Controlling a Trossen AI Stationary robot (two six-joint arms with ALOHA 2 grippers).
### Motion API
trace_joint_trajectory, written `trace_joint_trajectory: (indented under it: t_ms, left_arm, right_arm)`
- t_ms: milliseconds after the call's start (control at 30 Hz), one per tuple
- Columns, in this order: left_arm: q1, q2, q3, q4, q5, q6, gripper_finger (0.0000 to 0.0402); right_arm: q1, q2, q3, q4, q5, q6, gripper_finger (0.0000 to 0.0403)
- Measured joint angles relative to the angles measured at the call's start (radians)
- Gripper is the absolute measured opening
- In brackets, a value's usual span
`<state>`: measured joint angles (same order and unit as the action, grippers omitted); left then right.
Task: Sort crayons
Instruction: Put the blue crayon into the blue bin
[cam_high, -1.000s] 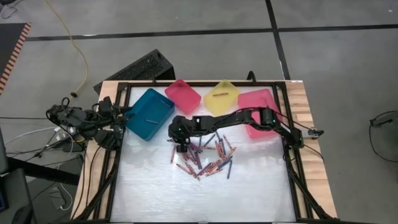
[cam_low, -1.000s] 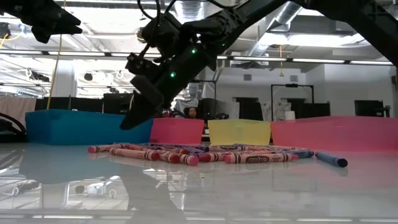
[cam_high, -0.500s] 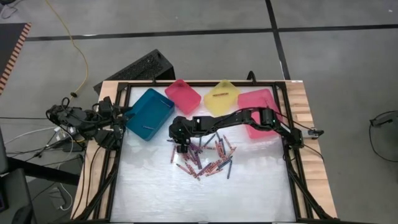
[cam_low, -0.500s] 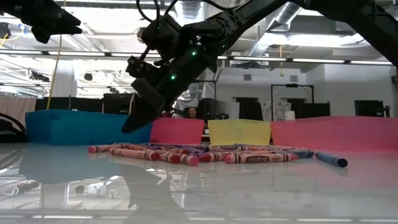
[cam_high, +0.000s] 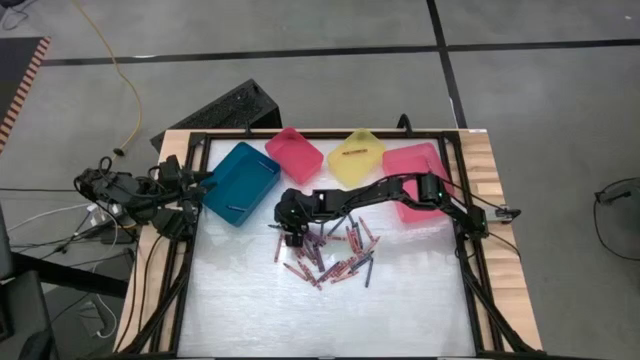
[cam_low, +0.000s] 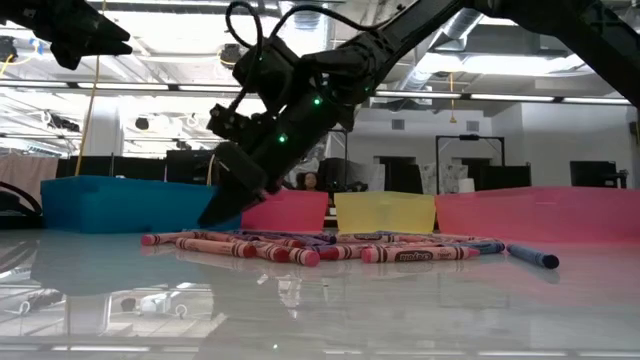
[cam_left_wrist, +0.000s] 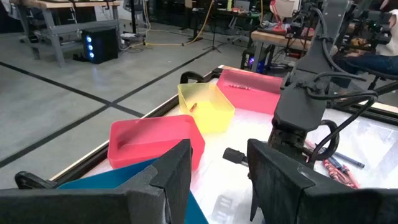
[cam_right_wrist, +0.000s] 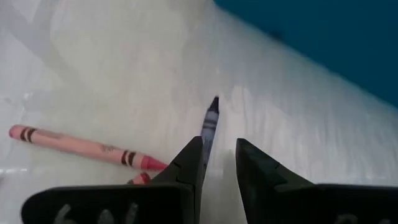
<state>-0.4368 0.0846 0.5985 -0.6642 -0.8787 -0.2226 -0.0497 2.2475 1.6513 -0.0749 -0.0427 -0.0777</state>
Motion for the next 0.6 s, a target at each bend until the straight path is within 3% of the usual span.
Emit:
trace_joint_trajectory:
  t_ms: [600]
  left_arm:
    - [0.000,0.000,0.000,0.000,0.000,-0.001,0.0145]
  right_arm:
    - [-0.009,-0.001,-0.005,0.002,-0.012,-0.001,0.0091]
